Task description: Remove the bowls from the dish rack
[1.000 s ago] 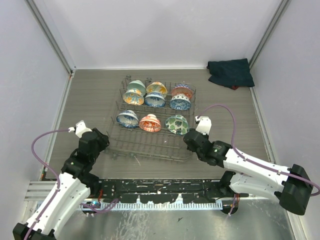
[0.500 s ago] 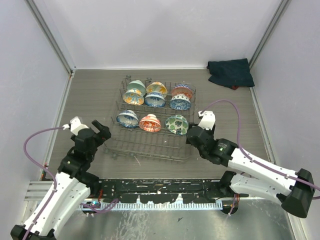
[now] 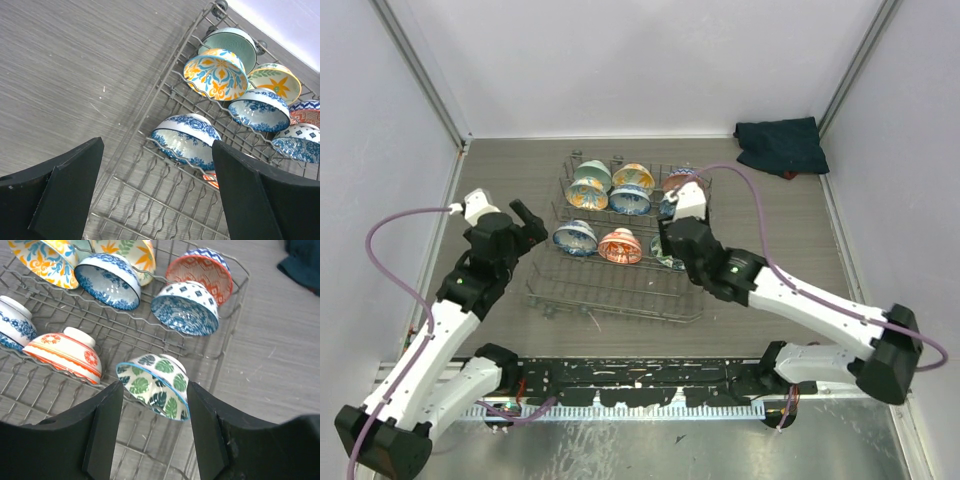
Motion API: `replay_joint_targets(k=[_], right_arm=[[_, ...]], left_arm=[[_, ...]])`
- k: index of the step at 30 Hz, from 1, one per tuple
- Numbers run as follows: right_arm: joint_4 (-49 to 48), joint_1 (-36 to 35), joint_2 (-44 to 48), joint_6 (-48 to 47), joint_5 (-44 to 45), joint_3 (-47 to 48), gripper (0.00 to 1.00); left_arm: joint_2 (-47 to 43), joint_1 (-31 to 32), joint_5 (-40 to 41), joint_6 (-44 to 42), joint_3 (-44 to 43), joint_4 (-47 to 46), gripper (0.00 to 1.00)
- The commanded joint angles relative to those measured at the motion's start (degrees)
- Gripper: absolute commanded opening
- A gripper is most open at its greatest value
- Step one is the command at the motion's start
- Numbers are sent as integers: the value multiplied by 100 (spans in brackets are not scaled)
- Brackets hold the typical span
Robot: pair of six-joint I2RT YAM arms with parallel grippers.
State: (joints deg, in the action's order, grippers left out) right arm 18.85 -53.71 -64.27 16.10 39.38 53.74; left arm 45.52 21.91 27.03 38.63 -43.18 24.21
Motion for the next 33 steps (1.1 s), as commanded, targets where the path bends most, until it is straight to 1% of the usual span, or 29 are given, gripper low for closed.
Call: replay_joint_targets(k=[1, 5, 9, 13, 16, 18, 28, 33], right_arm=[[-989, -298, -678, -1063, 301, 393, 60], [-1204, -697, -1311, -1490, 473, 706, 61], [-1318, -955, -1677, -1878, 580, 918, 61], [-1411, -964, -1744, -2042, 261, 938, 59], [-1500, -973, -1819, -2235, -272, 970, 59], [-1530, -1006, -1966, -2381, -355, 1069, 59], [-1367, -1062, -2993, -2907, -29, 1611, 58], [-1367, -1062, -3411, -3107, 258, 1773, 53]], left_arm=[[212, 18, -199, 45, -38, -305, 98], [70, 15, -217, 49, 159, -434, 98], [-204, 7, 134, -147, 161, -211, 98], [-347, 6, 218, -262, 182, -238, 98], [-312, 6, 214, -339, 149, -284, 98], [-262, 2, 219, -416, 112, -276, 98], [-149, -125, 129, -462, 142, -337, 98], [-165, -226, 73, -471, 184, -351, 98]])
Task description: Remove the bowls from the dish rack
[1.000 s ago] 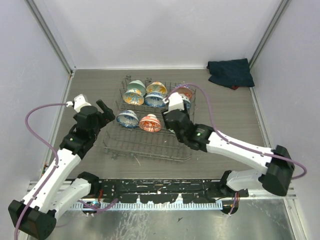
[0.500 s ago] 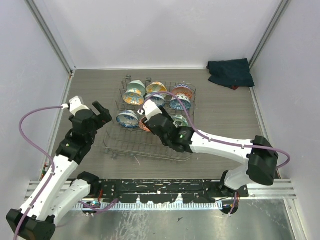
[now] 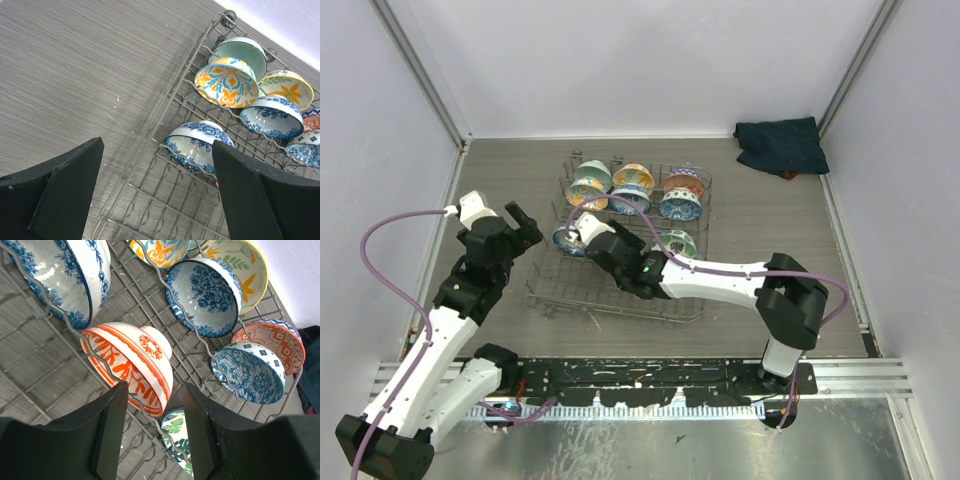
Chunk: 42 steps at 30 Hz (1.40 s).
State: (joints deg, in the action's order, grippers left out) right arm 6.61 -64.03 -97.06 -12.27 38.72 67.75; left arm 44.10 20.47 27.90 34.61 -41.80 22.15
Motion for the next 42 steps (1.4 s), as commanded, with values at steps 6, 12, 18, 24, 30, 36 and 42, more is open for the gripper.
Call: replay_joint_targets(k=[6, 12, 18, 24, 30, 36, 42], right_arm=[[-244, -39, -460, -463, 546, 445, 47], [-508, -42, -691, -715, 766, 420, 42], [-877, -40, -804, -969, 944, 240, 36], [-1332, -39, -758, -1140, 954, -34, 28], [-1554, -39, -803, -1230, 969, -168, 26], [-1663, -40, -816, -1269, 1146, -236, 22], [-1724, -42, -592, -1205, 1180, -341, 13]], left_arm=[[-37, -183, -66, -83, 98, -217, 98], [-37, -184, -33, -101, 103, -247, 98], [-39, -183, 9, -113, 117, -262, 98], [-68, -192, 23, -104, 159, -282, 98], [-90, -202, 21, -95, 177, -282, 98], [-99, -234, 17, -87, 199, -299, 98], [-103, -260, 19, -86, 213, -288, 98]])
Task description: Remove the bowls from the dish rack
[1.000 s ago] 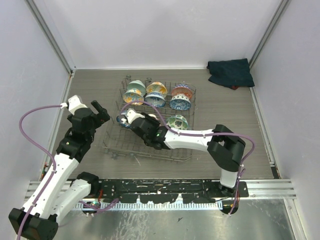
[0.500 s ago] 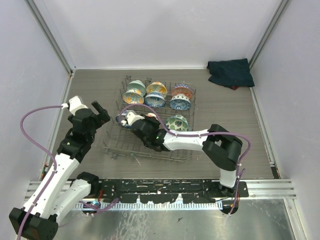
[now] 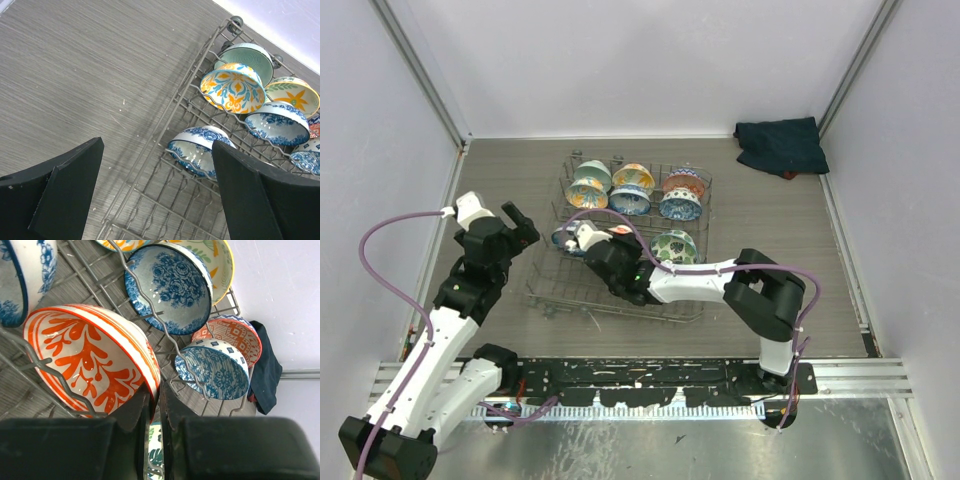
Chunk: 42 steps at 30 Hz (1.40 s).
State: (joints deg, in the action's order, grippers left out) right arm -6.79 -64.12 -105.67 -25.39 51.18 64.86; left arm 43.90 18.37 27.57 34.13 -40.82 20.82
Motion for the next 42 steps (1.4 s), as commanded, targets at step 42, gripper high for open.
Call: replay_joint_targets(k=[42], right_arm=[[432, 442, 2617, 1702, -875, -11, 1]], left_arm=[[-205, -92, 3, 48, 137, -93, 98]])
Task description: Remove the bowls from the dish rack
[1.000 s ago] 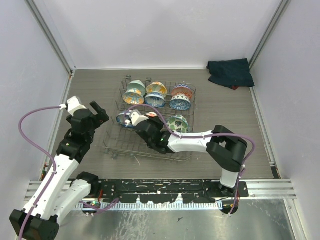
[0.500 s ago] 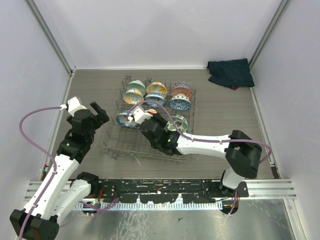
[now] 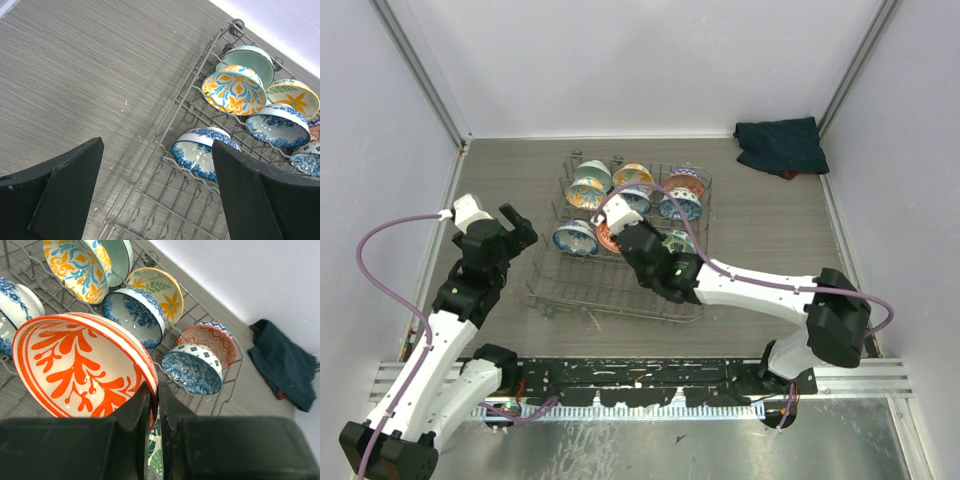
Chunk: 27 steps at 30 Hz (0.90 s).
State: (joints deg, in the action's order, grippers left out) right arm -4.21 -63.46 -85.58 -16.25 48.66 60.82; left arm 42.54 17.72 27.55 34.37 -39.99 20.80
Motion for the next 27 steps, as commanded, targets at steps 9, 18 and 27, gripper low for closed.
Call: replay_joint_targets(k=[9, 18, 27], right_arm=[[1304, 1500, 861, 2002, -2639, 854, 1], [1544, 1991, 833, 2554, -3205, 985, 1], [1853, 3460, 654, 3380, -3210, 1653, 1]], left_arm=[[-12, -30, -65, 52, 47, -137, 98], [-44, -31, -73, 73, 52, -126, 98], [40, -29, -240, 86, 1, -152, 98]])
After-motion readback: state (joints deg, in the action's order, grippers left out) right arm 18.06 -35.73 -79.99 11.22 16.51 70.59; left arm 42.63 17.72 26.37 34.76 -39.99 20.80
